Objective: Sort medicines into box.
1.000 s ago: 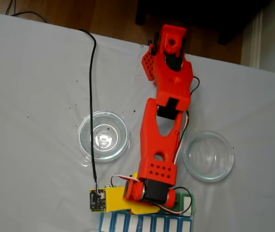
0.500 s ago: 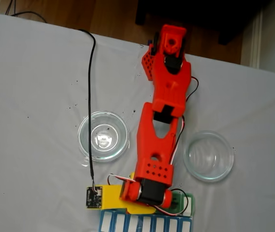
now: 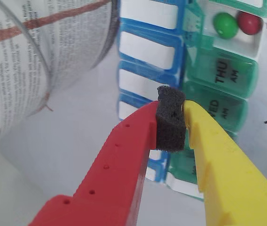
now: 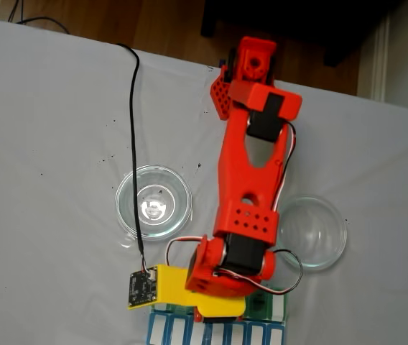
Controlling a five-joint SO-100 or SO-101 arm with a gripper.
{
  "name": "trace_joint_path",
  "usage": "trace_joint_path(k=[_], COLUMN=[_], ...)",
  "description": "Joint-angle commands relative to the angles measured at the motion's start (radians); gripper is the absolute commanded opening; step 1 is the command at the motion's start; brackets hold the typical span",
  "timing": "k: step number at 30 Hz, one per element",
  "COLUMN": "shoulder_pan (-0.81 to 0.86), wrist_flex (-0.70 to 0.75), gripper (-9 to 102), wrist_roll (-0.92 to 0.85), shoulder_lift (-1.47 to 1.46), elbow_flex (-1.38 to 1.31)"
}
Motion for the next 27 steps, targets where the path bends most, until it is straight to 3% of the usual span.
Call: trace_joint_path(k=[1,10,27], shoulder_pan=[0.025,0.071,0.072], wrist_flex=[-0.069,-0.044,0.245], gripper=[1,1,1], wrist_roll=[0.021,-0.037,-0.103], shoulder_lift=[0.097,-0.081,-0.333], elbow_flex=[-0.052,-0.181,-0.485])
